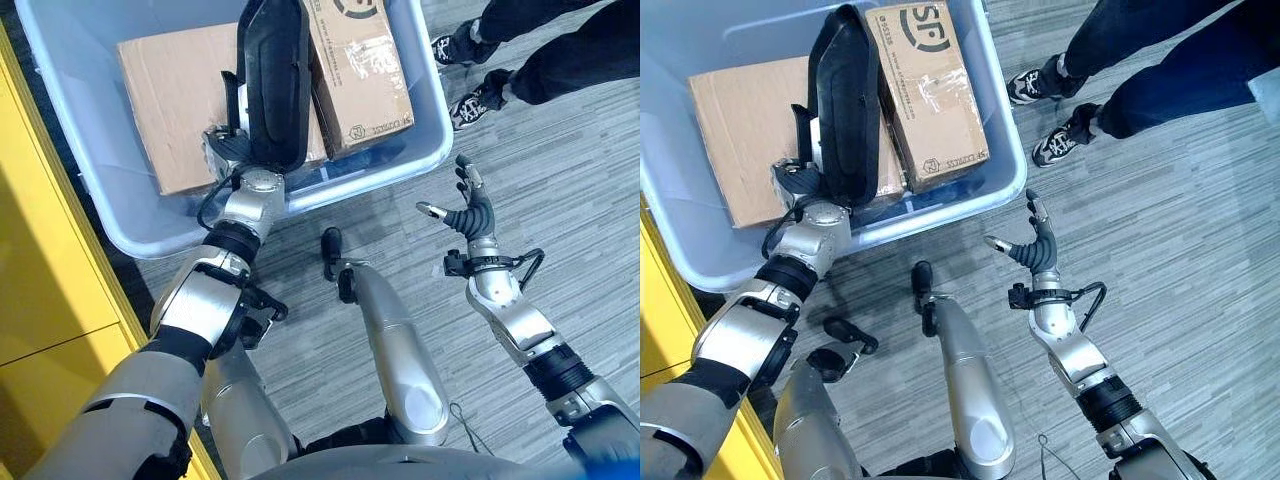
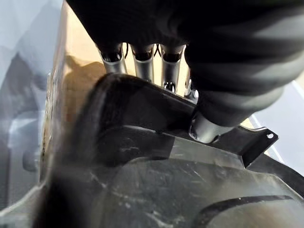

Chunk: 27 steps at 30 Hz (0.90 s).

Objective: Move parts from the plastic box to the shelf.

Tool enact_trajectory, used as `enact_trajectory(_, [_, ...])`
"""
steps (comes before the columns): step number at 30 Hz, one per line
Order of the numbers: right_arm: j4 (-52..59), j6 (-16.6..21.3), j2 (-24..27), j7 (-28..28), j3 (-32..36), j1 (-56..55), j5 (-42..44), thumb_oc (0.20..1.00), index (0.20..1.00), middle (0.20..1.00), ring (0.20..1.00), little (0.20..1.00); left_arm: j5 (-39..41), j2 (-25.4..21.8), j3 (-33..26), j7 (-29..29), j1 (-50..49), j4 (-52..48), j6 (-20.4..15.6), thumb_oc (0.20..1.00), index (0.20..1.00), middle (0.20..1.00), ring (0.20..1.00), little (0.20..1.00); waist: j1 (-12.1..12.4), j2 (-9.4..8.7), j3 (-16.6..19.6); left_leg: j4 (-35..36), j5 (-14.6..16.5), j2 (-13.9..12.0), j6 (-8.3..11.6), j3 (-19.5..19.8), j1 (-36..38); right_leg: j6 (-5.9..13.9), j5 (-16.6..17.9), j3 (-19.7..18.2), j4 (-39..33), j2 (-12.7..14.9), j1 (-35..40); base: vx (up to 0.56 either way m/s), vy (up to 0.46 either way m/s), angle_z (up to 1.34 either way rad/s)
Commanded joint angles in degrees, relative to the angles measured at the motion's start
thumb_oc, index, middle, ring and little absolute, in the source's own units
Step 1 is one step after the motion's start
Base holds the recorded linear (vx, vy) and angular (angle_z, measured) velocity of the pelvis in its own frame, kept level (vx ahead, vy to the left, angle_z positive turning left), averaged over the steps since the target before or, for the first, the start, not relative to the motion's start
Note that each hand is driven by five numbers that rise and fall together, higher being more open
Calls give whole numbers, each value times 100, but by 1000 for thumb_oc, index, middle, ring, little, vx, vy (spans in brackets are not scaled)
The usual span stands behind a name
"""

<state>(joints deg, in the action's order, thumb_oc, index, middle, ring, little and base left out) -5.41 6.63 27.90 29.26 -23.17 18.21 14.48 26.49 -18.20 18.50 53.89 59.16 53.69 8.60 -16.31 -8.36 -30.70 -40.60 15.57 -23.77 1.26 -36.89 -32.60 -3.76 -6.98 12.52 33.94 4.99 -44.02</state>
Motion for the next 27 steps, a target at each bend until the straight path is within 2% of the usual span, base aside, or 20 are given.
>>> enact_trajectory(1, [431,176,154,59,112,-50,48,1000,1000,1000,1000,1000,323,405,-1,-279,-346,267,173,200,200,200,200,200,-129,-228,90,-277,-954,-81,555,151,-431,513,-399,247,264,140,54,-16,-16,4])
enact_trajectory(8, [425,198,143,74,88,-67,18,1000,1000,1000,1000,1000,121,356,-31,46,-390,118,37,200,200,200,200,200,-89,-205,90,-210,-992,-71,560,161,-350,515,-413,262,236,145,139,0,0,0])
enact_trajectory(11, [367,243,115,93,70,-82,5,1000,1000,1000,1000,1000,134,334,-135,388,-423,40,-100,200,200,200,200,200,-57,-168,90,-146,-1024,-39,567,159,-273,508,-433,268,189,144,226,-10,1,0])
enact_trajectory(17, [313,345,66,80,44,-127,-32,1000,1000,1000,1000,1000,72,336,-244,514,-557,-40,-262,200,200,200,200,200,-6,-129,90,-50,-1115,-7,597,169,-151,507,-443,303,96,153,376,-4,-1,-1])
enact_trajectory(27, [279,383,42,23,39,-146,-91,1000,1000,1000,1000,1000,-27,219,-344,566,-709,-184,-251,200,200,200,200,200,50,-34,90,337,-1408,-10,677,76,199,487,-361,372,-259,158,768,-16,8,6])
